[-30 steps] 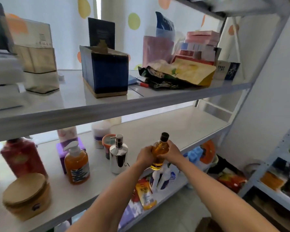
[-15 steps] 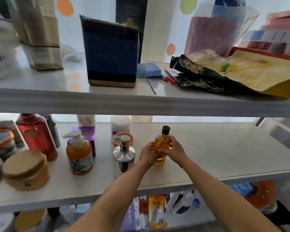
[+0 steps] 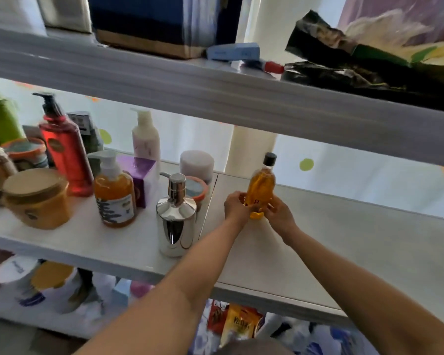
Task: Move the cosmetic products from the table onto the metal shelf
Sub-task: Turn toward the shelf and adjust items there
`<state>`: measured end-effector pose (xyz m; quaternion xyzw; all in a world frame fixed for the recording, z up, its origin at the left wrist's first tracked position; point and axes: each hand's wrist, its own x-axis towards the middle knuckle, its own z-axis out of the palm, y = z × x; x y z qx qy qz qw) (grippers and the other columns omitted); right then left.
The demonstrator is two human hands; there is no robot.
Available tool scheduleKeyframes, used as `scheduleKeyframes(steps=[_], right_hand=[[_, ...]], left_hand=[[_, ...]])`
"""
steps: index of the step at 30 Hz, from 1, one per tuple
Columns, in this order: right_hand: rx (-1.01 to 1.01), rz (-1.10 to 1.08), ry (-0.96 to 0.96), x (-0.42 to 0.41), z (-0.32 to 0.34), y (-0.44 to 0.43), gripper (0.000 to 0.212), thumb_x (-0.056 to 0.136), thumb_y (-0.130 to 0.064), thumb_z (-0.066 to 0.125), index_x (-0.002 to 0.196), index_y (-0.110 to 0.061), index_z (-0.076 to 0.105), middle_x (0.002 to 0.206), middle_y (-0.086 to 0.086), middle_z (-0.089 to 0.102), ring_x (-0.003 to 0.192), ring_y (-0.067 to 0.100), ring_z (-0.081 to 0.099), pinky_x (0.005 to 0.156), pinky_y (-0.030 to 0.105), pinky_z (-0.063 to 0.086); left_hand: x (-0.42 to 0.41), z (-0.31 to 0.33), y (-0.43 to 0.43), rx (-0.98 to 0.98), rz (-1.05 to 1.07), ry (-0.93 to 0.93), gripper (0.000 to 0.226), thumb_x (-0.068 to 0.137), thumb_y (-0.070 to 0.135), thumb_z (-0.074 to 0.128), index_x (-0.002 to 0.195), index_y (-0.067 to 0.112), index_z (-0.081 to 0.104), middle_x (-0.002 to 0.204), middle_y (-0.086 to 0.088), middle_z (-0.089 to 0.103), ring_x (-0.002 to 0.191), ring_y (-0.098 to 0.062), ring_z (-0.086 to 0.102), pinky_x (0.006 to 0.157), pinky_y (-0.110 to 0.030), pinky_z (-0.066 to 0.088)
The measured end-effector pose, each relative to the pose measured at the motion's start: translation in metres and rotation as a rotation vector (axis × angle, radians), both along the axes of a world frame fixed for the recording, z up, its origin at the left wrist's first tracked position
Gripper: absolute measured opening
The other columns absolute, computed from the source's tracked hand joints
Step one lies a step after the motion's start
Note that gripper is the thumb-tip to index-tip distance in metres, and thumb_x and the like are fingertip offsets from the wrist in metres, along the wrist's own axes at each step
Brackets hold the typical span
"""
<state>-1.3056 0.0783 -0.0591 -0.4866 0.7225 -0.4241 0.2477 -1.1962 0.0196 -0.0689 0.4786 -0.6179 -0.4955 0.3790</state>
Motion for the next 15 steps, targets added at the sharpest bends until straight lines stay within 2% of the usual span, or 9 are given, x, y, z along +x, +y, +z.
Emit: scheduleKeyframes(steps=[3,6,11,15], right_hand=[[0.014,0.039,0.023,-0.003,0.009,-0.015,0.035,0.092,-0.012,0.055,0.126,-0.016,0.054,0.118,0.003,0.062,0.110,0.021,0.058,0.093,0.036,0.047],[0.046,0.083,0.024,-0.006,0.017,-0.029,0.031,0.090,-0.015,0.058,0.121,-0.015,0.057,0.109,0.003,0.061,0.099,0.018,0.055,0.082,0.029,0.041],[0.053,0.122,0.008,-0.010,0.015,-0.051,0.036,0.090,-0.013,0.058,0.125,-0.015,0.055,0.107,0.001,0.058,0.099,0.018,0.052,0.079,0.027,0.037],[0.090,0.151,0.028,-0.013,0.012,-0.063,0.048,0.089,-0.008,0.055,0.136,-0.016,0.045,0.119,0.006,0.057,0.108,0.021,0.051,0.085,0.030,0.040]], left_hand=[[-0.009,0.006,-0.010,0.036,0.018,0.002,0.048,0.078,0.017,0.079,0.121,0.006,0.060,0.118,-0.012,0.064,0.109,-0.026,0.060,0.093,-0.032,0.047],[-0.011,0.010,-0.017,0.055,0.046,-0.016,0.051,0.078,0.015,0.078,0.124,0.007,0.058,0.123,-0.011,0.063,0.113,-0.027,0.059,0.096,-0.033,0.048],[-0.012,0.013,-0.032,0.092,0.031,-0.004,0.052,0.082,0.017,0.073,0.131,0.011,0.056,0.129,-0.010,0.060,0.119,-0.026,0.055,0.101,-0.034,0.043],[-0.014,0.014,-0.041,0.100,-0.061,-0.065,0.047,0.083,0.017,0.068,0.128,0.018,0.055,0.123,-0.012,0.062,0.117,-0.029,0.055,0.103,-0.042,0.044]])
